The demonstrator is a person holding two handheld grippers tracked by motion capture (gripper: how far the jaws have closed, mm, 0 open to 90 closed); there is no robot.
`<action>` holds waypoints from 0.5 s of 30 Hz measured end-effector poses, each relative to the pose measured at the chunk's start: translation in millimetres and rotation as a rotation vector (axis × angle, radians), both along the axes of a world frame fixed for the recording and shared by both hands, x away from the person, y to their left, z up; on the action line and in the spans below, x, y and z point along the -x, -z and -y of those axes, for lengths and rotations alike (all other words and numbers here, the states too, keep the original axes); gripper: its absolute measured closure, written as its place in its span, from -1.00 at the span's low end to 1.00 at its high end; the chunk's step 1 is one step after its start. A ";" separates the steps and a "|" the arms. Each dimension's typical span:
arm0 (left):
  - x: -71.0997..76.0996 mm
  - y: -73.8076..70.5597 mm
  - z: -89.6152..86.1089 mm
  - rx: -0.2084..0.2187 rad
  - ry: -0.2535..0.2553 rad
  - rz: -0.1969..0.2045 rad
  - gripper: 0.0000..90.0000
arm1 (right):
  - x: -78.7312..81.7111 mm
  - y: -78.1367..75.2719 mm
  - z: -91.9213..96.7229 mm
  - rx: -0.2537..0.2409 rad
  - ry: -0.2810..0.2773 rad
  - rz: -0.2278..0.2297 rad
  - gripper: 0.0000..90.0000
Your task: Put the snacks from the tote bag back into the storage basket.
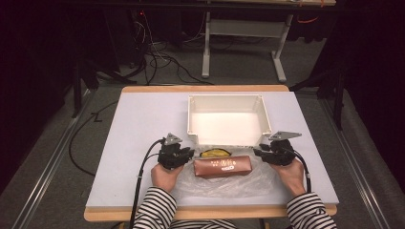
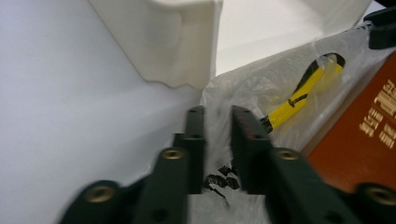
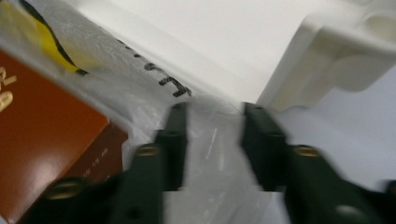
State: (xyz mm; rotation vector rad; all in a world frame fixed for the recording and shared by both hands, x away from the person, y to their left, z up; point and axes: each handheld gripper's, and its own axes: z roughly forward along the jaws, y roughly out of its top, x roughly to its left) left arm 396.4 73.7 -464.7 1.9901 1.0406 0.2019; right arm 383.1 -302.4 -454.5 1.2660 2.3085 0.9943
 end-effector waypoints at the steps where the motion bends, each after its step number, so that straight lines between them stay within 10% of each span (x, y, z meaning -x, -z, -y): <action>1: 1.9 2.3 0.1 -0.009 0.003 -0.001 0.98 | 1.1 2.0 -0.5 0.010 -0.011 -0.006 0.92; 13: 1.4 10.7 -0.4 -0.099 -0.047 0.030 1.00 | 4.9 15.7 6.0 0.080 0.030 -0.005 1.00; 15: 6.7 8.1 0.2 -0.126 -0.044 0.052 0.91 | 7.3 12.7 5.5 0.088 0.049 0.009 0.75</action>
